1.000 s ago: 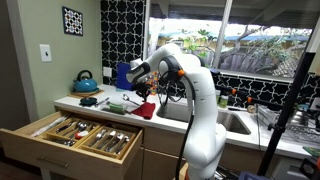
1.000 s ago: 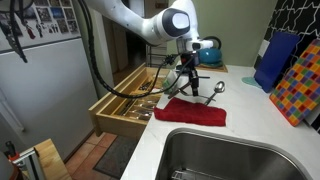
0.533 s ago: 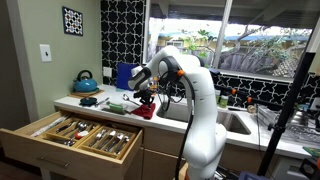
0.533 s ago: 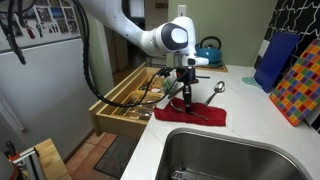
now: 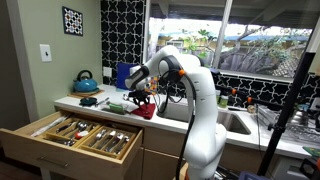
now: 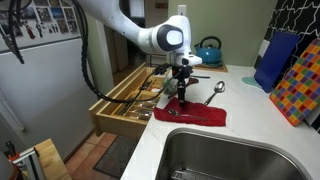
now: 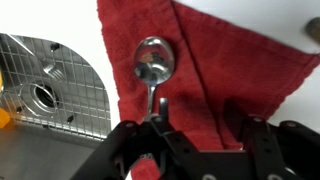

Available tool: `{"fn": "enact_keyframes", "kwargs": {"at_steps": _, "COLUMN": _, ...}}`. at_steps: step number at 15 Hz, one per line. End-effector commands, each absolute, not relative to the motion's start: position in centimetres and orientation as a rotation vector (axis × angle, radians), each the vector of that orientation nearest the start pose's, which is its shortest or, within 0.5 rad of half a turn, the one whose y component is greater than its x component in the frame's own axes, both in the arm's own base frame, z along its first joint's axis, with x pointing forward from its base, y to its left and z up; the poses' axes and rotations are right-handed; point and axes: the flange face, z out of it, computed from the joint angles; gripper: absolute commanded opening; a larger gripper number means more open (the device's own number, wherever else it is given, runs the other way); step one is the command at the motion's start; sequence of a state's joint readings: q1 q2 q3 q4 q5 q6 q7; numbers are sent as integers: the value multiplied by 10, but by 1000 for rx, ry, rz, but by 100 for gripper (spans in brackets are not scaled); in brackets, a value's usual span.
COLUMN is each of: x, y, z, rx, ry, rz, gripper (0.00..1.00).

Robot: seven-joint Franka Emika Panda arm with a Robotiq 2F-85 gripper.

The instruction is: Put the tea spoon on the red towel fold it and then put it in the open drawer

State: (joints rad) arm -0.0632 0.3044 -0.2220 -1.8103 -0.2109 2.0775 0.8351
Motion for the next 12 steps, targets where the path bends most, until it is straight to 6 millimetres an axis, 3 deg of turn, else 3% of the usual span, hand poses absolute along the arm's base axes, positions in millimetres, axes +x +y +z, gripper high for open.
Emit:
{"fn": "enact_keyframes", "kwargs": {"at_steps": 1, "x": 609, "y": -165, "z": 367, "rx": -2908, "ry": 1577, "rz": -87, "gripper": 91}}
{"fn": "enact_keyframes", "kwargs": {"at_steps": 3, "x": 616, "y": -161, "z": 361, "rx": -2885, "ry": 1556, "rz": -140, "gripper": 100}}
{"fn": "enact_keyframes", "kwargs": {"at_steps": 6, "x": 623, "y": -159, "z": 354, "rx": -2842, "ry": 1534, "rz": -159, "gripper": 100}}
{"fn": "enact_keyframes", "kwargs": {"at_steps": 7, "x": 624, "y": -158, "z": 352, "rx": -2837, "ry": 1524, "rz": -159, "gripper": 80}}
{"fn": "enact_keyframes", "kwargs": {"at_steps": 12, "x": 623, "y": -160, "z": 356, "rx": -2820, "ry": 1499, "rz": -152, "gripper": 42}}
